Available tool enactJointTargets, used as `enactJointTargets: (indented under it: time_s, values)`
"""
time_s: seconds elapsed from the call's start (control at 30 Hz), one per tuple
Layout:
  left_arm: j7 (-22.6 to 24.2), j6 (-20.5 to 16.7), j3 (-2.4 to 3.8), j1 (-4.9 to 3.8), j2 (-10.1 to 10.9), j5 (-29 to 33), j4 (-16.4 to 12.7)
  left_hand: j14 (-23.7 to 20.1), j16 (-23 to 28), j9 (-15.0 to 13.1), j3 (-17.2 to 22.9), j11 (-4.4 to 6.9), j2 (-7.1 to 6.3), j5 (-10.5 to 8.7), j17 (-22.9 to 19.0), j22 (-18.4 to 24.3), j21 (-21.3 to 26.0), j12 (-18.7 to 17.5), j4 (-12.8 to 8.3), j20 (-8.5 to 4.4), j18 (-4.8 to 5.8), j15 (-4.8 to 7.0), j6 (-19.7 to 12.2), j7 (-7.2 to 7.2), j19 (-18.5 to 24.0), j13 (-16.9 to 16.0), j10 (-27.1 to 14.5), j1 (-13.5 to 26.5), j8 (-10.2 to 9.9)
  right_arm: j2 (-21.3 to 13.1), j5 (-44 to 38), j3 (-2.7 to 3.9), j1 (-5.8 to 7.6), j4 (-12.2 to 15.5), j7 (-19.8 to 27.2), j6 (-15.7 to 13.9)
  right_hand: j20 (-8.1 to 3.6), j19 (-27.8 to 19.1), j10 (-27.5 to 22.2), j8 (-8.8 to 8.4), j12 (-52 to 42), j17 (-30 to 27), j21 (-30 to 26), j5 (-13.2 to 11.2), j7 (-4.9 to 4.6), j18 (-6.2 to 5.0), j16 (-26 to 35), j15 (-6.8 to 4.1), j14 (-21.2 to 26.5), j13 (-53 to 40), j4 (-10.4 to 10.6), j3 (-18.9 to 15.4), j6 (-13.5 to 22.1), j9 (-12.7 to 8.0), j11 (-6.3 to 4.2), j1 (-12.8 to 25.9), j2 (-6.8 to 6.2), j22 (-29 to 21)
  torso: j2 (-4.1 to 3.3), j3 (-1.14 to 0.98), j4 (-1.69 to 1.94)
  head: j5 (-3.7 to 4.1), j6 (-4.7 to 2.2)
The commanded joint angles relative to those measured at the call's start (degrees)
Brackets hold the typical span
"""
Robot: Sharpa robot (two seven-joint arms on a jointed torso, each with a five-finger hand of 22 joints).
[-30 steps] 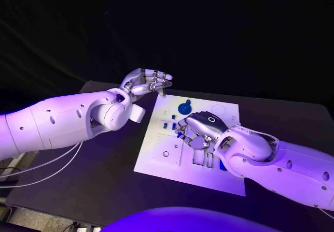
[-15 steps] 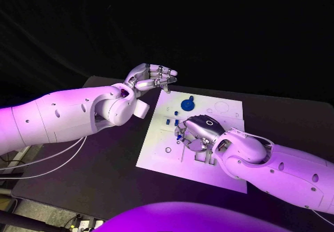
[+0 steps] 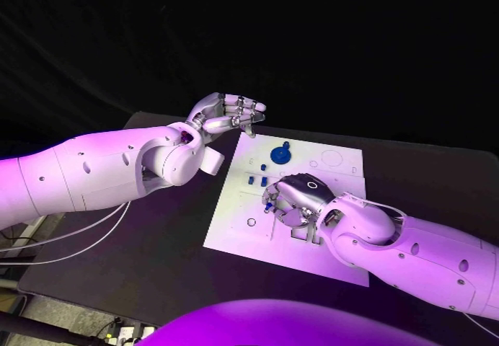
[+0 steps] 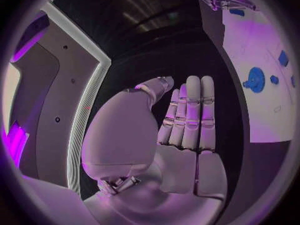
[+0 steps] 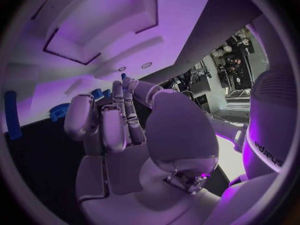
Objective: Assemble the parts on the task board
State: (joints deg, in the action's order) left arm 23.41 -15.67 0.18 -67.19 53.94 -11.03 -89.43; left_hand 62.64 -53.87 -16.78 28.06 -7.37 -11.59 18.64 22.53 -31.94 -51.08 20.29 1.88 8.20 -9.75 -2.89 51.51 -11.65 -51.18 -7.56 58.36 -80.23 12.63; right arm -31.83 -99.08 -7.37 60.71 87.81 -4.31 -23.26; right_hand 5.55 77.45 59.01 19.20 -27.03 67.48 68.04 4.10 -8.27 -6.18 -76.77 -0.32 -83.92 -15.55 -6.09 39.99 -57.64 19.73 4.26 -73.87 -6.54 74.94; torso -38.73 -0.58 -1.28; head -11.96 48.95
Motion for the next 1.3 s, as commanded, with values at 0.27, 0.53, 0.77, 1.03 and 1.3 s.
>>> enactJointTargets:
  time_s: [0.27, 0.53, 0.77, 1.03, 1.3]
  values:
    - [0.5, 0.7, 0.04, -0.01, -0.1, 0.2, -0.1, -0.4, 0.3, 0.1, 0.0, -0.07, 0.50, 0.32, 0.1, -0.1, 0.2, 0.1, -0.2, -0.16, -0.67, 0.09, -0.5, 0.02, 0.3, -0.1, -0.3, -0.1, -0.2, 0.4, -1.6, -0.05, -0.40, -0.7, 0.0, 0.8, -0.02, 0.5, 0.3, 0.14, -0.1, 0.2, 0.3, 0.4, 0.02, 1.16, -0.5, -0.15, -1.3, -0.1, 0.2, 0.2, -0.3, 0.1, -0.25, 0.3, 0.35, 1.8, 0.00, -0.02, -0.01, -0.04, 0.05]
    - [0.4, 0.8, 0.04, 0.00, -0.1, 0.2, 0.0, -0.5, 0.3, 0.1, 0.0, -0.10, 0.55, 0.33, 0.1, -0.1, 0.2, 0.2, -0.3, -0.12, -0.68, 0.06, -0.6, 0.00, 0.4, -0.1, -0.4, -0.1, -0.2, 0.5, -1.6, -0.13, -0.59, -0.8, 0.0, 1.2, -0.02, 0.5, 0.3, 0.14, -0.1, 0.2, 0.3, 0.4, 0.02, 1.16, -0.5, -0.15, -1.3, -0.1, 0.2, 0.2, -0.3, 0.1, -0.25, 0.3, 0.35, 1.8, 0.04, 0.00, -0.06, -0.01, 0.23]
    - [0.4, 0.9, 0.04, 0.00, -0.1, 0.2, 0.0, -0.5, 0.3, 0.1, 0.0, -0.10, 0.55, 0.33, 0.1, -0.1, 0.2, 0.2, -0.3, -0.12, -0.68, 0.06, -0.6, 0.00, 0.4, -0.1, -0.4, -0.1, -0.2, 0.8, -1.6, -0.22, -0.67, -1.2, -0.2, 1.7, -0.02, 0.5, 0.4, 0.15, -0.1, 0.1, 0.3, 0.4, 0.03, 1.15, -0.4, -0.15, -1.3, 0.0, 0.3, 0.1, -0.3, 0.1, -0.26, 0.3, 0.34, 1.8, 0.05, -0.01, -0.02, 0.06, 0.25]
    - [0.3, 0.9, 0.04, 0.00, -0.1, 0.2, 0.0, -0.5, 0.3, 0.1, 0.0, -0.10, 0.55, 0.33, 0.1, -0.1, 0.2, 0.2, -0.3, -0.12, -0.68, 0.06, -0.6, 0.00, 0.4, -0.1, -0.4, -0.1, -0.2, 1.5, -2.4, -0.40, -0.77, -2.1, -1.2, 2.7, -0.03, 0.4, 0.3, 0.14, -0.1, -0.1, -0.1, 0.4, 0.03, 1.08, -0.4, -0.16, -1.3, 0.0, 0.3, 0.1, -0.2, 0.2, -0.26, 0.3, 0.34, 1.6, 0.02, -0.01, 0.02, 0.09, 0.26]
    - [0.3, 1.0, 0.04, 0.00, -0.1, 0.2, 0.0, -0.5, 0.3, 0.1, 0.0, -0.10, 0.55, 0.33, 0.1, -0.1, 0.2, 0.2, -0.3, -0.12, -0.68, 0.06, -0.6, 0.00, 0.4, -0.1, -0.4, -0.1, -0.2, 2.2, -2.7, -0.64, -0.87, -2.9, -1.4, 3.8, -0.03, 0.3, 0.3, 0.09, -0.1, -0.1, -0.2, 0.3, 0.01, 1.04, -0.4, -0.15, -1.3, 0.0, 0.3, 0.0, -0.1, 0.2, -0.23, 0.5, 0.26, 1.5, 0.02, -0.01, 0.00, 0.10, 0.39]
